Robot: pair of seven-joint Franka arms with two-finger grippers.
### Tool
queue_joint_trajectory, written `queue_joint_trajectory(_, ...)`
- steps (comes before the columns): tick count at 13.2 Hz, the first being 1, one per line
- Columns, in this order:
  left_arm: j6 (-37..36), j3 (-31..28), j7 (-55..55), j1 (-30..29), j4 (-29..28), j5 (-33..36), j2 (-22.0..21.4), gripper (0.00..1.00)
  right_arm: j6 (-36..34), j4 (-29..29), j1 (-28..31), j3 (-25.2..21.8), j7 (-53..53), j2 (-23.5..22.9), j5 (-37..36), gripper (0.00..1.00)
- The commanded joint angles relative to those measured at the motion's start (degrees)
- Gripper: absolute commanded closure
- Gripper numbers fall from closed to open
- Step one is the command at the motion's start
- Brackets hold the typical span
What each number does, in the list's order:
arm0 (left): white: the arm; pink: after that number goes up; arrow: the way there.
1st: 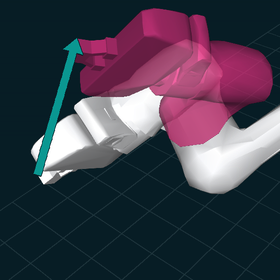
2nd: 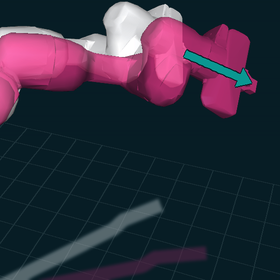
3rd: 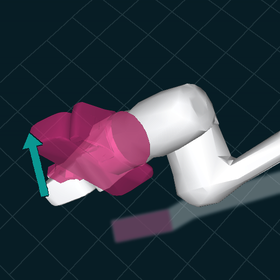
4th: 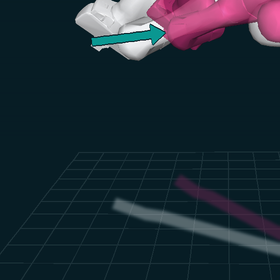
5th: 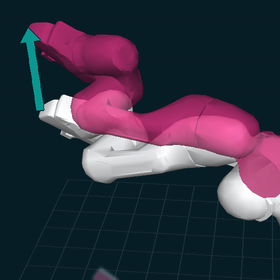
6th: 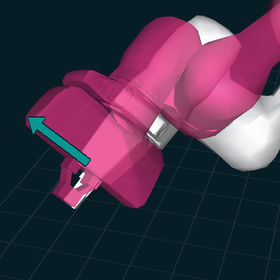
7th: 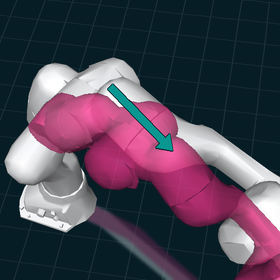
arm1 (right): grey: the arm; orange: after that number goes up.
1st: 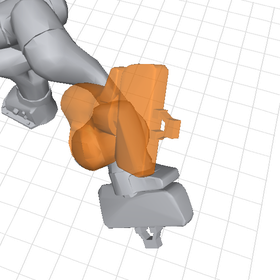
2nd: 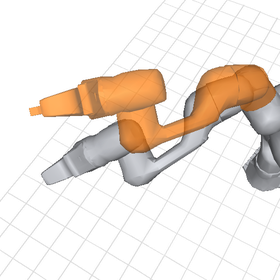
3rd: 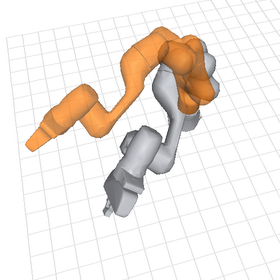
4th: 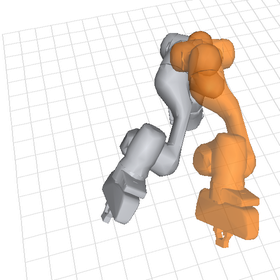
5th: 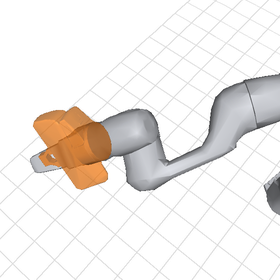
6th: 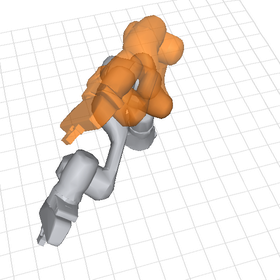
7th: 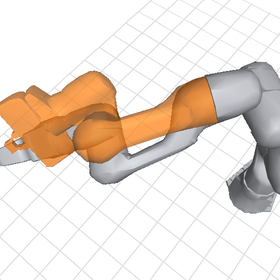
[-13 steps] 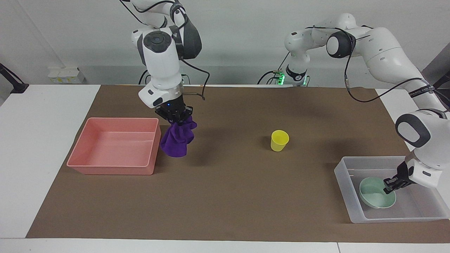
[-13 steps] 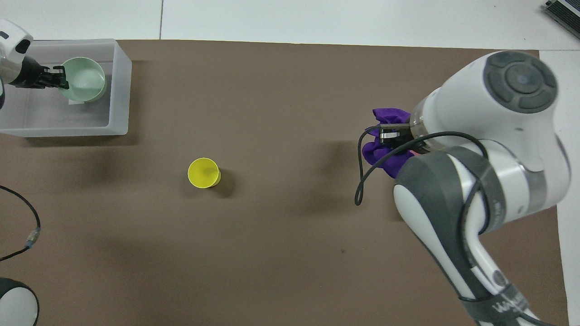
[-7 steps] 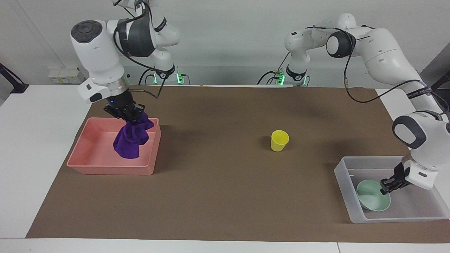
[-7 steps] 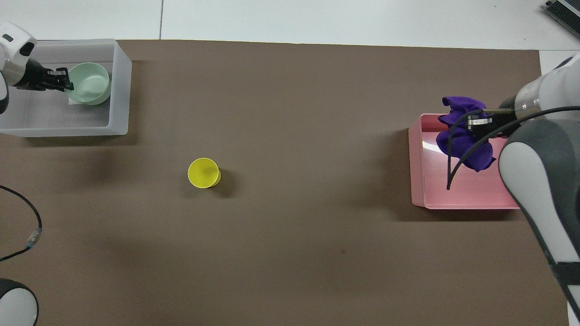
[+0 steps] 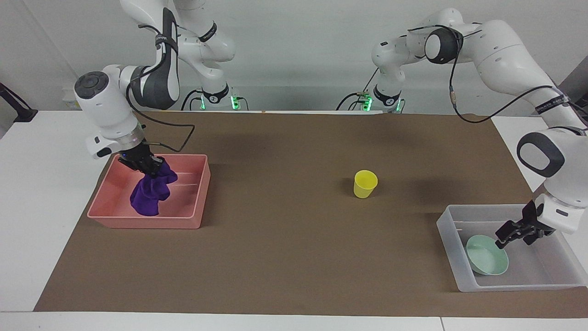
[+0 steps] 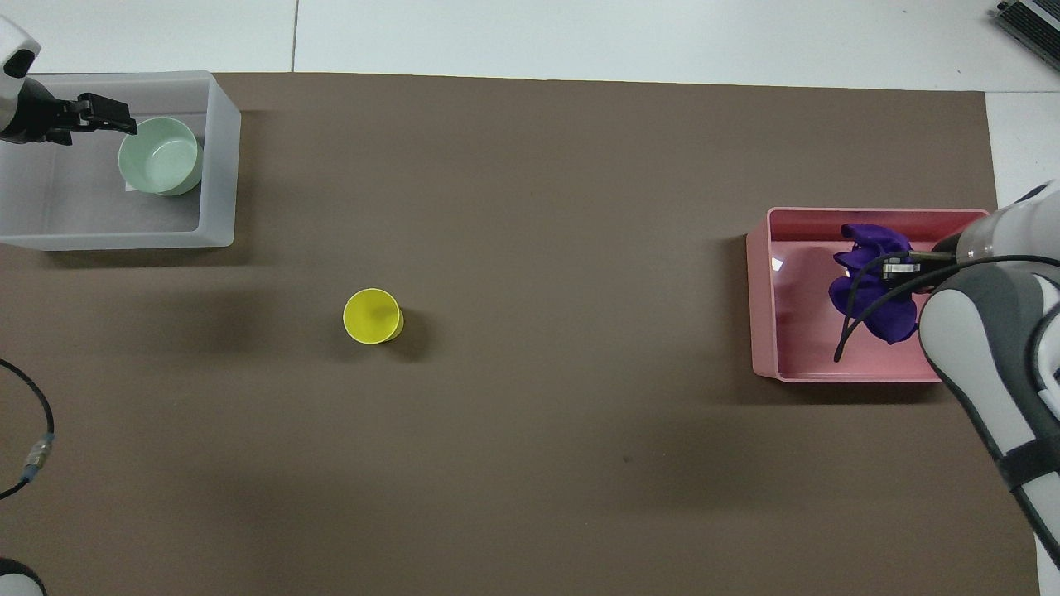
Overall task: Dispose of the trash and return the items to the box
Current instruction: 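Lift the purple cloth with the right gripper and drop it into the pink box, then reach the left gripper to the yellow cup while the right gripper withdraws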
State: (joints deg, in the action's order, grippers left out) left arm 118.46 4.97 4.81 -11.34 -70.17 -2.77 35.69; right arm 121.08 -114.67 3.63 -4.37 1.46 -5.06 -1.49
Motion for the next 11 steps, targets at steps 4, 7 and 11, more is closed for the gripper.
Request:
queue_joint_trajectory(4, 0.5, -0.7, -4.8, 8.3, -26.7, 0.3, -23.5, 0.00, 12.1, -7.0, 1.7, 0.7, 1.0, -2.9, -0.2, 1.00)
queue_joint_trajectory(7, 0.8, -0.7, -9.9, 14.2, -32.6, 0.3, -27.3, 0.00, 13.8, -7.8, 1.4, 0.7, 1.7, -3.5, -0.2, 0.27)
queue_joint_trajectory(11, 11.4, -0.7, -11.0, 19.8, -43.3, 0.3, -30.8, 0.00, 11.2, -5.7, 1.0, 0.8, 0.9, -1.5, -0.2, 0.00)
